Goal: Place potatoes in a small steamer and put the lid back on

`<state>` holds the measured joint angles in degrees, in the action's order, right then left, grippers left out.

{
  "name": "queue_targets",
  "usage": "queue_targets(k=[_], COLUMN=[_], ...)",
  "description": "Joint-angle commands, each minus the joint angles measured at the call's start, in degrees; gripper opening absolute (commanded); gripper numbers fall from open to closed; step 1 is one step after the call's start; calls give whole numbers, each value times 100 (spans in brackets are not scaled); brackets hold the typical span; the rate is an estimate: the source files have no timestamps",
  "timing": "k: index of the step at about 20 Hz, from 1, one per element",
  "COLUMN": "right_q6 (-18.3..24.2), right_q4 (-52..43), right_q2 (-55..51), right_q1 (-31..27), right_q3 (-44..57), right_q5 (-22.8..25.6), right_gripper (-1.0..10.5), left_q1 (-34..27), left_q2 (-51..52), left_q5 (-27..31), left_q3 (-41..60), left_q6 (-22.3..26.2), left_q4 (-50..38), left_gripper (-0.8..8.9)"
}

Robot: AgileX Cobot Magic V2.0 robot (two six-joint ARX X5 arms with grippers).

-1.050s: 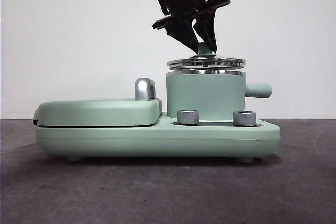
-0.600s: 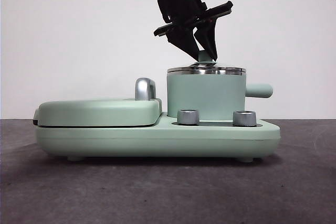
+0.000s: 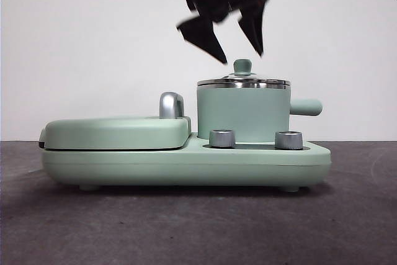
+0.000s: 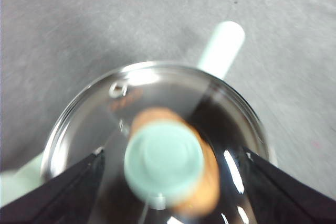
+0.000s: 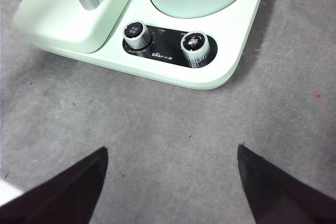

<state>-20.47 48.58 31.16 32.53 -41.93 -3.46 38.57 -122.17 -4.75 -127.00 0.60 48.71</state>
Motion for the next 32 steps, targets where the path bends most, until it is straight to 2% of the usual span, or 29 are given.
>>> queue_targets(k=[1,4,7,15,19,23,28,32], right_q6=[-55,-57,-57,-55,-52,-50,-46,-15], right_q4=[-55,-55,-57,-133,-459,-951,-1397,-1513], right_q2=[15,15,15,15,15,17,17,17], right_q1=[39,39,39,39,39,39,39,39], right_q3=[-39,-39,-39,-39,-39,-39,-39,-39], right_q5=[-11,-13,-46,-256,-328,-686,-1172,-1309], right_gripper=[389,390,389,390,390,390,390,390], left_q1=[61,42,-160,-374,-365,-365,-369,-367], left_q2=[424,887,1547,4183,5327,6443,7659,8288], left_q5=[-22,-79,-695,-754,-754,-754,-754,-754], left_q3=[-186,-184,-7,2527,3904,5263,6754,7495], left_q6=[-17,-13,-17,98,184,52,-487,-1123], left_q4=[595,1609,2271,2181,1582,785,-216,-664], left_gripper=[409,408,403,400,395,363,364,363])
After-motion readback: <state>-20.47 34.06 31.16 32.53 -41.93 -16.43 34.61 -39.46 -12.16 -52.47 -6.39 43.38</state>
